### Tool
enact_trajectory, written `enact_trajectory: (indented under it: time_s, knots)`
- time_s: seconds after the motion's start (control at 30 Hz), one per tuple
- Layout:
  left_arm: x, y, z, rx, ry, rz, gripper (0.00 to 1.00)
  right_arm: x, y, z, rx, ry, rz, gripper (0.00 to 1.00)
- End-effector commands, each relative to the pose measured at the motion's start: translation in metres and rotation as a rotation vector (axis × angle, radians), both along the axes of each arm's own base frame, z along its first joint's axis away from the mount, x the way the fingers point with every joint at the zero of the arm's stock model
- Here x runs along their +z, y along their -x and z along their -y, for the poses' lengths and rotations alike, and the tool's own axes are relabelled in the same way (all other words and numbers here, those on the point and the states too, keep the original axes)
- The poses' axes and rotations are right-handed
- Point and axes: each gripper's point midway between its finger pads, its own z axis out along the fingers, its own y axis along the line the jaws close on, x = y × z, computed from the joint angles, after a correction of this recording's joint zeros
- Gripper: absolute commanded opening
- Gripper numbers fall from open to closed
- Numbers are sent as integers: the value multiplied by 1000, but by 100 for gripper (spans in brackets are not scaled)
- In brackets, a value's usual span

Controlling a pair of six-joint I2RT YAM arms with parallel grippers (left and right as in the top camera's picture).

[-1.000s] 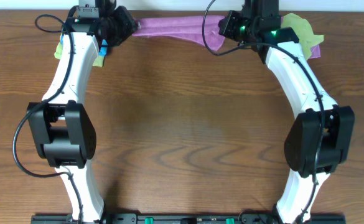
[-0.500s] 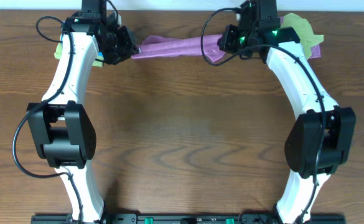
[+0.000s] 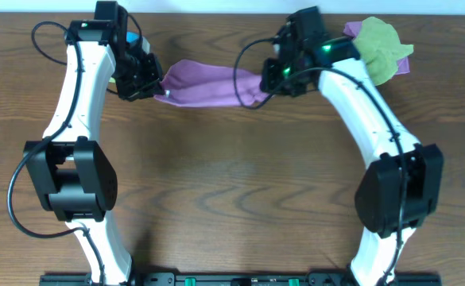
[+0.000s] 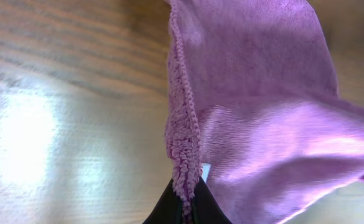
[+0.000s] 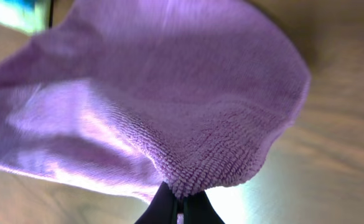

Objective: Fold the cloth
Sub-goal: 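Lay the held cloth edge down toward the near side, folding it in half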

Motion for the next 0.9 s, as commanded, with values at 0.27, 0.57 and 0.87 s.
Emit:
enact_trajectory:
  time_s: [0.27, 0.57, 0.87]
  knots:
    - [-24, 39, -12, -26, -69, -138, 6, -1, 42, -6, 95, 126, -50, 1]
    - [-51, 87, -13, 6, -71, -169, 6, -4, 80, 3, 142, 163, -5, 1]
    - [-83, 154, -3, 31, -19, -257, 6, -60, 127, 15, 144, 145, -83, 1]
